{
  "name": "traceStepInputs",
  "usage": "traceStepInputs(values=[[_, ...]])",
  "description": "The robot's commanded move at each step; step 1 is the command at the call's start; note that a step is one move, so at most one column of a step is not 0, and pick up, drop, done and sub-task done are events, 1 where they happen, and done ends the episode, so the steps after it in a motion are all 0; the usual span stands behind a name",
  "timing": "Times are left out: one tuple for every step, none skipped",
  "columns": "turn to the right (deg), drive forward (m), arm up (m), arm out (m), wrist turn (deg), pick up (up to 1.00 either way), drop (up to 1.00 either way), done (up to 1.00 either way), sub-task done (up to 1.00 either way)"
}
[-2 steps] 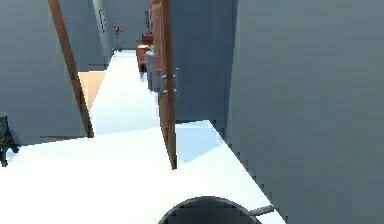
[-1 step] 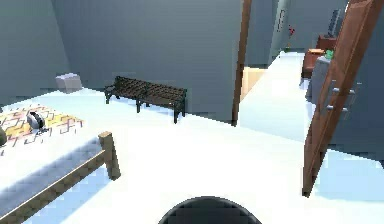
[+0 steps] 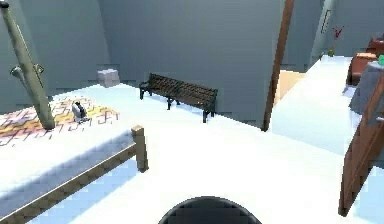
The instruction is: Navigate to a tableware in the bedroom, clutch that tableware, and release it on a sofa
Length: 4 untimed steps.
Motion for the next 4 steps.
traceStepInputs(values=[[0.0,0.95,0.00,0.00,0.0,0.00,0.00,0.00,0.00],[45.0,0.00,0.00,0.00,0.0,0.00,0.00,0.00,0.00],[9.0,0.00,0.00,0.00,0.0,0.00,0.00,0.00,0.00],[0.0,1.00,0.00,0.00,0.0,0.00,0.00,0.00,0.00]])
